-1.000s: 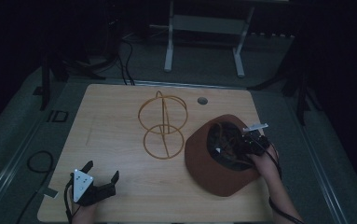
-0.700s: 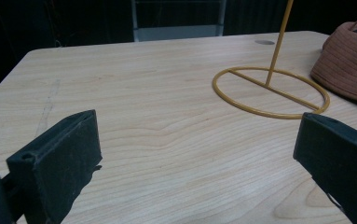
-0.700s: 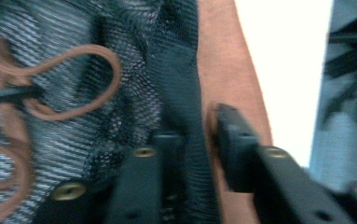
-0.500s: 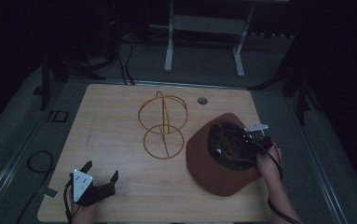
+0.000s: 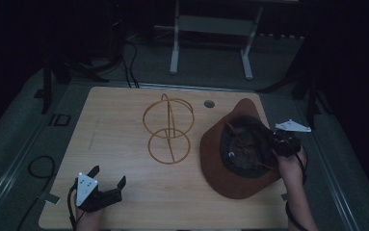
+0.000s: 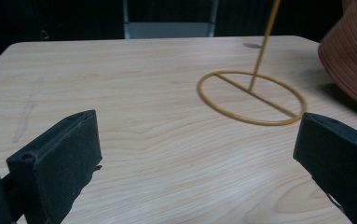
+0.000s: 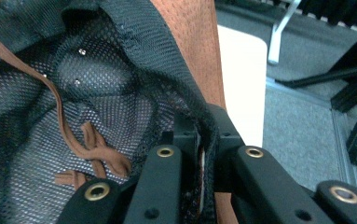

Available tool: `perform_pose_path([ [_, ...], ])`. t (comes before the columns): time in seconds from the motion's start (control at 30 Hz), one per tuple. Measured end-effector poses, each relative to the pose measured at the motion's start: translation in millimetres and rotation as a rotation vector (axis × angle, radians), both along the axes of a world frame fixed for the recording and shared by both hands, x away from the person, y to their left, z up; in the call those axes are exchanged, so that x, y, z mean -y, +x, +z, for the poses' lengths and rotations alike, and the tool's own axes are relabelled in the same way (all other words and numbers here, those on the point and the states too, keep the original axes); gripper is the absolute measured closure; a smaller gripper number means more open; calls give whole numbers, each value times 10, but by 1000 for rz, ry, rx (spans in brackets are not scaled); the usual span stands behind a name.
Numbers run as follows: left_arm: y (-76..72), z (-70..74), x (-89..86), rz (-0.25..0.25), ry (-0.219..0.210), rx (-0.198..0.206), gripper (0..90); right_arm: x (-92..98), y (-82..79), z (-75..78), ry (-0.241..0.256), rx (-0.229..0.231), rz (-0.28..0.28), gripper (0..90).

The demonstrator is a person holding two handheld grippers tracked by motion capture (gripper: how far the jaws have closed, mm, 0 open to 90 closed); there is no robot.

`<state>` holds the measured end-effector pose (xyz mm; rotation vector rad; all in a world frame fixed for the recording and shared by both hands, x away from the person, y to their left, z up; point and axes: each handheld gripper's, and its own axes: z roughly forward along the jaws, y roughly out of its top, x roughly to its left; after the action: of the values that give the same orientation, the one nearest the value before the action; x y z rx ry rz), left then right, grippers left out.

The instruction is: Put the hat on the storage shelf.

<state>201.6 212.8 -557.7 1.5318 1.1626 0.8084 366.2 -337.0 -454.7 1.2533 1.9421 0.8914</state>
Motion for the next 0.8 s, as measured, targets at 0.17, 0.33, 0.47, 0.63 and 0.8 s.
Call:
perform_pose_path([
  [0.17,20,146,112,-96,-13,-95,12,48,-105,201,55,45,14,843],
  [0.33,38,307,261,-203,-14,-147,11,52,-231,392,65,94,18,843],
  [0.47,71,463,359,-226,10,-131,12,49,-322,502,60,115,33,842],
  [0.63,118,696,476,-250,39,-94,12,43,-436,596,68,140,50,842],
  [0.8,195,896,591,-282,47,-66,12,9,-538,650,70,157,78,842],
])
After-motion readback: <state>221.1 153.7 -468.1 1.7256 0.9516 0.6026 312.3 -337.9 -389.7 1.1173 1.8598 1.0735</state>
